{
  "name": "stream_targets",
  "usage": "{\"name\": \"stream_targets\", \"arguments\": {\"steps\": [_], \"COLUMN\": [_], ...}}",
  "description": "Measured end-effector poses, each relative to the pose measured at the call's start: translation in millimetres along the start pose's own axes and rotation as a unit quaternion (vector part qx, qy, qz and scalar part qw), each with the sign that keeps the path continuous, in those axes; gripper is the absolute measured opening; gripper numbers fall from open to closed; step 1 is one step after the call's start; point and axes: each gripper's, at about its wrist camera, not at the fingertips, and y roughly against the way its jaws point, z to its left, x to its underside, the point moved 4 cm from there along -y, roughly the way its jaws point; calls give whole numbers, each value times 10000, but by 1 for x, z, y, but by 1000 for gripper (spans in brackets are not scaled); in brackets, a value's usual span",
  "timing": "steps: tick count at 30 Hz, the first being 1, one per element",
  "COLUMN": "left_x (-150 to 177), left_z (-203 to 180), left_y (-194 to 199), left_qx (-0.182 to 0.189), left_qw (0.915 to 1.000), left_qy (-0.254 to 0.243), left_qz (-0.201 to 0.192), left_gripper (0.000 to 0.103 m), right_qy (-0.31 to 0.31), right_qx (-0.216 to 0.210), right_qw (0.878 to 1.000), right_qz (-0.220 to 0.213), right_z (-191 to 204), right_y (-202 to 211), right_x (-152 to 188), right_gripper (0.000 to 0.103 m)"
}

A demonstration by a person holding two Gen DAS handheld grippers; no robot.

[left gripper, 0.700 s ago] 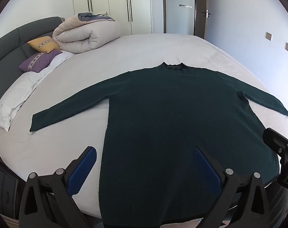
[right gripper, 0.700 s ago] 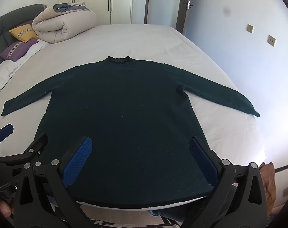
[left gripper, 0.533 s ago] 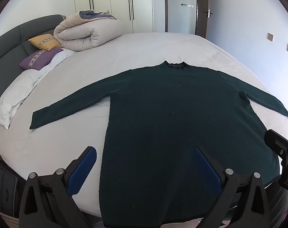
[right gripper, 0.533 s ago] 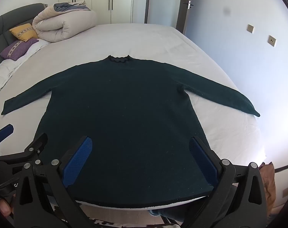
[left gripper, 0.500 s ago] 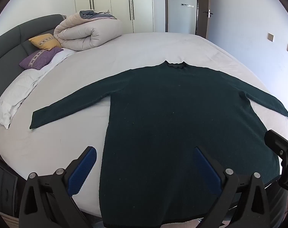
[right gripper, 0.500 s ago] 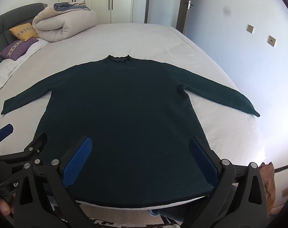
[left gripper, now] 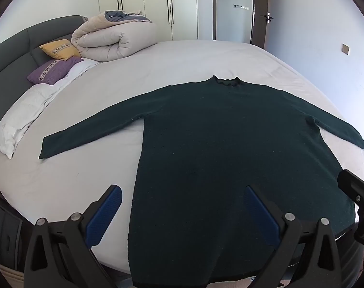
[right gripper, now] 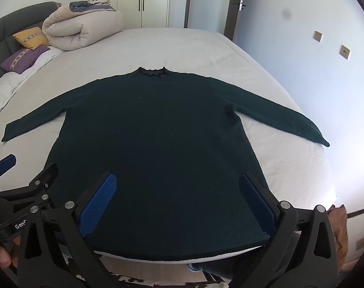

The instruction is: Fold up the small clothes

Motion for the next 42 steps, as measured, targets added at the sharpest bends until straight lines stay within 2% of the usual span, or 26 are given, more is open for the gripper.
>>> {"name": "stream_targets", "arguments": {"steps": [25, 42], "left_x": [-1, 2], "left_z": [13, 15], "left_y": [-4, -5], "left_qx": [-108, -107], "left_qw": [9990, 9989], "left_qy": [430, 440], "left_qz": [99, 129], "left_gripper": [103, 103], "right_qy": [-42, -51], "right_qx": [10, 0], "right_qw": [10000, 10000], "right_qz": [19, 27], "right_z": [4, 4], "right_y": [0, -2], "right_x": [4, 6], "right_gripper": [103, 103]}}
